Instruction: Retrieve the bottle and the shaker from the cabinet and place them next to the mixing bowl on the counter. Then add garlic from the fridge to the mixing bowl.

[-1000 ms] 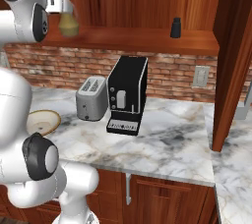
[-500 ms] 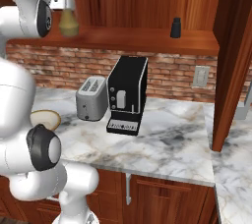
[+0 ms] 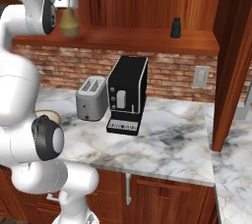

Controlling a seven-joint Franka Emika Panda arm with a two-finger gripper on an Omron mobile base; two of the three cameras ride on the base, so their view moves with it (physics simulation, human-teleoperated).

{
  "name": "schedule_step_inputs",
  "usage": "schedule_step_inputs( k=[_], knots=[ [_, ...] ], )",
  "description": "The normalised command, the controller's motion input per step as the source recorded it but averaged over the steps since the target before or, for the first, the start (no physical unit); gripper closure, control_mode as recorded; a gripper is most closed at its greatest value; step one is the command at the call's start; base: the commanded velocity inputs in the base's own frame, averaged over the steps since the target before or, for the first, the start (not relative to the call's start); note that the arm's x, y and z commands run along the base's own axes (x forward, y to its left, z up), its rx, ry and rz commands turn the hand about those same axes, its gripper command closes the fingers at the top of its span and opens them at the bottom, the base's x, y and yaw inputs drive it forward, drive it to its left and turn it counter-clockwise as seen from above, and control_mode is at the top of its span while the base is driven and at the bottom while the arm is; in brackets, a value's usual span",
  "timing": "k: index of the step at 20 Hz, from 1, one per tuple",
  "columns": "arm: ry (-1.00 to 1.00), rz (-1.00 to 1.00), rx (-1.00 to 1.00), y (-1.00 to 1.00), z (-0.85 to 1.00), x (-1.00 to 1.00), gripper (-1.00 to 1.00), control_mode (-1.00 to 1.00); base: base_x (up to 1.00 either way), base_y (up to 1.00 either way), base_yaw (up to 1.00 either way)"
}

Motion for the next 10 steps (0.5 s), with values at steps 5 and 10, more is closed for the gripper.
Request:
schedule_step_inputs(
  k=[5,10],
  knots=[
    [0.00,0.00,0.00,0.09,0.00,0.30,-1.00,-1.00,0.00,0.00,0.00],
    [0.00,0.00,0.00,0.13,0.00,0.35,-1.00,-1.00,0.00,0.00,0.00]
  ],
)
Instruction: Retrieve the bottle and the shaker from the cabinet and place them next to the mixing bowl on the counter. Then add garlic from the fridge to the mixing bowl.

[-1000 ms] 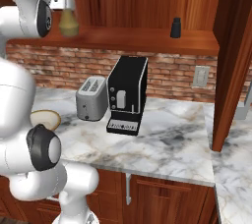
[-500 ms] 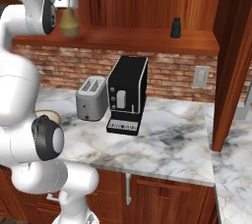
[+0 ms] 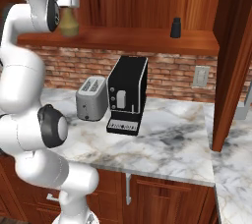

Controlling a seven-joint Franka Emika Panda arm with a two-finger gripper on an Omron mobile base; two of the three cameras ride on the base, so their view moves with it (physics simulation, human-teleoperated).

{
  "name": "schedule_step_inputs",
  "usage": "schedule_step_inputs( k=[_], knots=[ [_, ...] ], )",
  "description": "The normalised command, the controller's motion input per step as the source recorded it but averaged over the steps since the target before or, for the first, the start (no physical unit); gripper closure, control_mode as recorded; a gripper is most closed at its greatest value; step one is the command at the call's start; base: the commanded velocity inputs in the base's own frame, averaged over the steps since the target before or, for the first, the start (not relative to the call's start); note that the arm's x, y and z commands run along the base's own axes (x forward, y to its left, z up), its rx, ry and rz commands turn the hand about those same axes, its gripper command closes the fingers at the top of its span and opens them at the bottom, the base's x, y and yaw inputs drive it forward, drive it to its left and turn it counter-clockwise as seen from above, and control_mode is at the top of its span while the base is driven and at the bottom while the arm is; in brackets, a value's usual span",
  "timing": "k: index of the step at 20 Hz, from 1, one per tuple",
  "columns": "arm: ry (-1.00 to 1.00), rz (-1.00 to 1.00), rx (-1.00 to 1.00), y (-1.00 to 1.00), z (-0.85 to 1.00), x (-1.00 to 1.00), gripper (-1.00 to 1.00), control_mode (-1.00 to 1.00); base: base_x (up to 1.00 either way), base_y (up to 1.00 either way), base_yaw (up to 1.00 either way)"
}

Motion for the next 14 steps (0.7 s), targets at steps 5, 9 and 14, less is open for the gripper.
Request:
schedule_step_inputs(
  k=[5,9,14],
  knots=[
    [0.01,0.00,0.00,0.02,0.00,0.39,-1.00,-1.00,0.00,0.00,0.00],
    [0.03,0.00,0.00,0.00,0.00,0.36,-1.00,-1.00,0.00,0.00,0.00],
    [0.03,0.00,0.00,0.05,0.00,0.35,-1.00,-1.00,0.00,0.00,0.00]
  ],
)
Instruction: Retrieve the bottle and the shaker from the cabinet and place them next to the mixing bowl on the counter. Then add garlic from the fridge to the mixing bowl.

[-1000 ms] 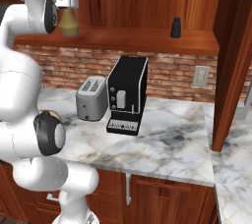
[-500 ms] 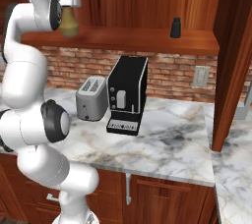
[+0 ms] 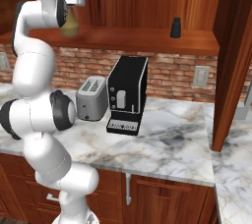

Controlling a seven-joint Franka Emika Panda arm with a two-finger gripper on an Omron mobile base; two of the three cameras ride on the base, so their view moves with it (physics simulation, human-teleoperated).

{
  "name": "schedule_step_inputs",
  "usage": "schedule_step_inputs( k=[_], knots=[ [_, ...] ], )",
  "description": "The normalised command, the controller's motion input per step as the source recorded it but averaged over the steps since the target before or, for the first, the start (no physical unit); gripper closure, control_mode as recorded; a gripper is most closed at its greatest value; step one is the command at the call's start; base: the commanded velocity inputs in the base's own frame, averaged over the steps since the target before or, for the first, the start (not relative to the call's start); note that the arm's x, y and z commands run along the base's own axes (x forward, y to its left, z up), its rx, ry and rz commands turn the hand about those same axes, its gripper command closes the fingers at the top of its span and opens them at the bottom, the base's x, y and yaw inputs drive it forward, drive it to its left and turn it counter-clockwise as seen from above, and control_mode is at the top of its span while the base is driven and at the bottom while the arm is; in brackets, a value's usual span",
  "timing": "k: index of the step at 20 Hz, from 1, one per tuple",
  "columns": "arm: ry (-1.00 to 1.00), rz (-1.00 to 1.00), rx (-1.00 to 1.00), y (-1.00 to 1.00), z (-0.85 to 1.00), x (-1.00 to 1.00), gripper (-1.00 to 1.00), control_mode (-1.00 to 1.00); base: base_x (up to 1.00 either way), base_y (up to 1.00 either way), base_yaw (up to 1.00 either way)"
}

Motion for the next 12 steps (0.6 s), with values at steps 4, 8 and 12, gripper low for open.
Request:
schedule_step_inputs(
  k=[4,8,12],
  knots=[
    [0.01,0.00,0.00,0.13,0.00,0.32,-1.00,-1.00,0.00,0.00,0.00],
    [0.00,0.00,0.00,0.15,0.00,0.26,-1.00,-1.00,0.00,0.00,0.00],
    [0.00,0.00,0.00,0.11,0.00,0.23,-1.00,-1.00,0.00,0.00,0.00]
  ],
)
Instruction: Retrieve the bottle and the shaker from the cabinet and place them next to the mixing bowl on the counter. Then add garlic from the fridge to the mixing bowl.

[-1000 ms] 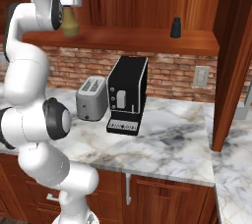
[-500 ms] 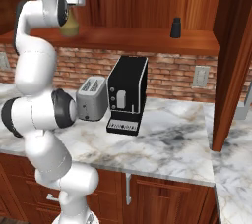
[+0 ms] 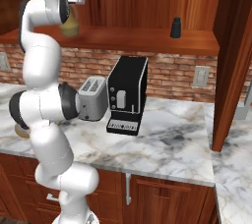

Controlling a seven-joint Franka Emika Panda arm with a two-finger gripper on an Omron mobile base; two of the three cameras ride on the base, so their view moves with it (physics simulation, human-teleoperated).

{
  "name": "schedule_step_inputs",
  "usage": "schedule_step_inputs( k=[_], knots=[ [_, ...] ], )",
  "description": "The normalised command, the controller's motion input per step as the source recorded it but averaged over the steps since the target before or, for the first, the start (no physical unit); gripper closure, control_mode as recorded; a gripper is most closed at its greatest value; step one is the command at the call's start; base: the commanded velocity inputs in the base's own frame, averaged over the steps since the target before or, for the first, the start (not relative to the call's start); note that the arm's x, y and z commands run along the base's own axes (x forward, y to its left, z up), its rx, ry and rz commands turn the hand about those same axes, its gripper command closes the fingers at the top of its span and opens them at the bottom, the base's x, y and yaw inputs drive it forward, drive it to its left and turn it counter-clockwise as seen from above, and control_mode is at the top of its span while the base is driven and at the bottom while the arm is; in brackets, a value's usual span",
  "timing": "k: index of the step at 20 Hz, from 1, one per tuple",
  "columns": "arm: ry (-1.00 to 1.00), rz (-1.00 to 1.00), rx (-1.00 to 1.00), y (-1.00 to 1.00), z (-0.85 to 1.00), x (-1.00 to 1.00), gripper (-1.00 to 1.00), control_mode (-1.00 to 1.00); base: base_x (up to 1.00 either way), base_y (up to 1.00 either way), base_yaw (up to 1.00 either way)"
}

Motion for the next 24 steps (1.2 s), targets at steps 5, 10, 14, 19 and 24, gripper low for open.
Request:
schedule_step_inputs(
  k=[5,10,14,19,24],
  knots=[
    [0.00,0.00,0.00,0.05,0.00,0.17,-1.00,-1.00,0.00,0.00,0.00],
    [0.00,0.00,0.00,0.02,0.00,0.16,-1.00,-1.00,0.00,0.00,0.00],
    [0.00,0.00,0.00,0.02,0.00,0.18,-1.00,-1.00,0.00,0.00,0.00],
    [0.00,0.00,0.00,0.03,0.00,0.21,-1.00,-1.00,0.00,0.00,0.00],
    [0.00,0.00,0.00,0.07,0.00,0.24,-1.00,-1.00,0.00,0.00,0.00]
  ],
)
